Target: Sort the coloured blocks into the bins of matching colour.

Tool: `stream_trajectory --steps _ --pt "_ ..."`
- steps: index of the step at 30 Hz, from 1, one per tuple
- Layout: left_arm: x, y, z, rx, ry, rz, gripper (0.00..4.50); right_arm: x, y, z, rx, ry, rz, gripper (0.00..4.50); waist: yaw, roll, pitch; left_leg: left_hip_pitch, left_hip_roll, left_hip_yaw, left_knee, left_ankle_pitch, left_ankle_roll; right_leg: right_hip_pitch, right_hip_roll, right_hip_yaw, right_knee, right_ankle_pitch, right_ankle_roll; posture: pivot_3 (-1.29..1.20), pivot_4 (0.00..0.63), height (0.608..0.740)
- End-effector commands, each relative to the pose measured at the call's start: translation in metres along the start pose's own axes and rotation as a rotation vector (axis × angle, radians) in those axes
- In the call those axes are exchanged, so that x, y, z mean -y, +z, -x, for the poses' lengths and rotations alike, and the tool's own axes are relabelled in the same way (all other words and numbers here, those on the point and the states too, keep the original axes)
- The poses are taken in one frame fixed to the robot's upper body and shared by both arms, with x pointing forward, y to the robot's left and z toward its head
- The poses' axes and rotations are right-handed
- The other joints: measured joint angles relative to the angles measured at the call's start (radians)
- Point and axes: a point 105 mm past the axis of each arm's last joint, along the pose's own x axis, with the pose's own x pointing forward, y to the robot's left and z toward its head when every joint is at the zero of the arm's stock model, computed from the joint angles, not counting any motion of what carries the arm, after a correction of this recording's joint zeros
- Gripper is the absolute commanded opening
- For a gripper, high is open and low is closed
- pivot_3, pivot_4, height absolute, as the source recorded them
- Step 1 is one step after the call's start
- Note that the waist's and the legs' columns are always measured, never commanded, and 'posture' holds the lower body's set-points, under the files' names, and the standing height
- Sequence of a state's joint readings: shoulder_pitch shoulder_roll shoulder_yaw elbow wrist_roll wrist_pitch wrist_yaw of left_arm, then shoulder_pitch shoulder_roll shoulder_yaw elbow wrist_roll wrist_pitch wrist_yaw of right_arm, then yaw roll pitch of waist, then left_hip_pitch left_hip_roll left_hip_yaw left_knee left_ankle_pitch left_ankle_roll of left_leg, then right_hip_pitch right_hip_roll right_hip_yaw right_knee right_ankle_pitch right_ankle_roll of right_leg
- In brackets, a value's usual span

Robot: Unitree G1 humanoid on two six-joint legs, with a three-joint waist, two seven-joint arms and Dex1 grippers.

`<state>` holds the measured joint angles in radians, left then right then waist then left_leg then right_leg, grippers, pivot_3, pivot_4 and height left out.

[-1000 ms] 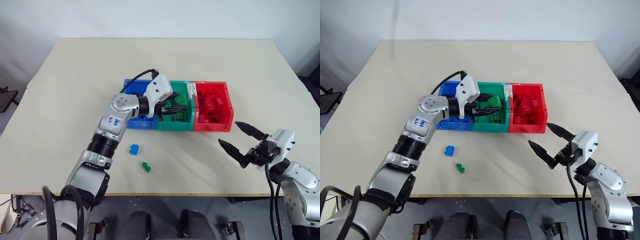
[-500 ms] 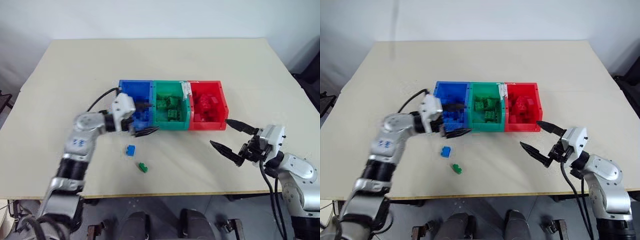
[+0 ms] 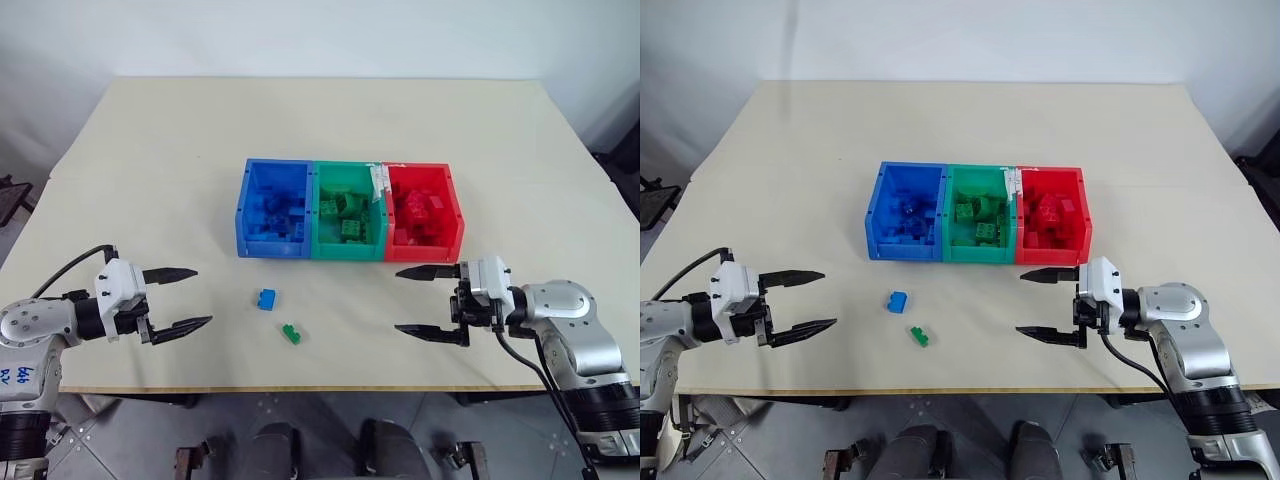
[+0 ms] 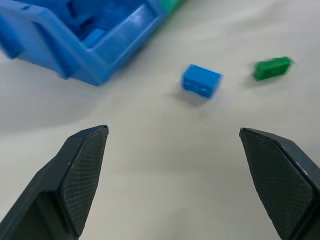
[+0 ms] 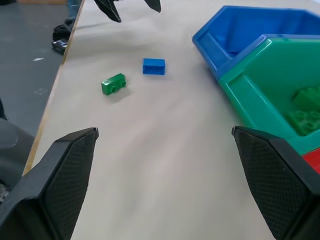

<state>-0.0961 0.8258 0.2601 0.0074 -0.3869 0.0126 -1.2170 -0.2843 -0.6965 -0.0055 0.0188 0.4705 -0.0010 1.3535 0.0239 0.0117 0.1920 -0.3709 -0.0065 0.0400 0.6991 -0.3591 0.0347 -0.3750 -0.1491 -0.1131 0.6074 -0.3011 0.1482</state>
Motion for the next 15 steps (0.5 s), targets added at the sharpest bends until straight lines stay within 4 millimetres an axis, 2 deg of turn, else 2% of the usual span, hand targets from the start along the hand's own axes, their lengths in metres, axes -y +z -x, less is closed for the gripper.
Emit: stream_trajectory --steps 1,2,8,13,15 --pt "0.028 0.016 -0.028 -0.035 -0.22 -0.15 4.47 0.003 -0.001 0.015 -0.035 -0.02 0.025 4.5 0.002 0.0 0.0 0.0 -0.001 0.0 0.0 0.0 0.0 0.0 0.0 0.0 0.0 0.0 0.0 0.0 0.15 0.74" --pt "0.033 0.017 -0.031 -0.037 -0.264 -0.165 4.47 0.003 -0.002 0.017 -0.042 -0.024 0.025 4.5 0.0 0.0 0.0 0.0 -0.001 0.0 0.0 0.0 0.0 0.0 0.0 0.0 0.0 0.0 0.0 0.0 0.15 0.74" --pt "0.06 0.028 -0.077 -0.024 -0.466 -0.237 4.47 -0.002 -0.012 0.033 -0.083 -0.082 -0.001 4.5 -0.001 0.0 0.0 0.0 0.001 0.002 -0.001 0.0 -0.001 -0.001 0.001 0.0 0.0 0.0 0.0 0.0 0.15 0.74" --pt "0.062 0.025 -0.1 -0.06 -0.519 -0.272 4.47 -0.012 -0.013 0.044 -0.104 -0.12 -0.032 4.5 0.0 0.0 0.0 0.0 0.001 0.003 -0.001 0.0 0.0 -0.001 0.002 0.0 0.0 0.0 0.0 0.0 0.15 0.74" --pt "0.061 0.022 -0.103 -0.086 -0.528 -0.276 4.47 -0.016 -0.012 0.047 -0.113 -0.127 -0.042 4.5 0.001 0.0 0.0 0.0 0.001 0.004 0.0 0.0 0.0 -0.001 0.002 0.0 0.0 0.0 0.0 0.0 0.15 0.74"
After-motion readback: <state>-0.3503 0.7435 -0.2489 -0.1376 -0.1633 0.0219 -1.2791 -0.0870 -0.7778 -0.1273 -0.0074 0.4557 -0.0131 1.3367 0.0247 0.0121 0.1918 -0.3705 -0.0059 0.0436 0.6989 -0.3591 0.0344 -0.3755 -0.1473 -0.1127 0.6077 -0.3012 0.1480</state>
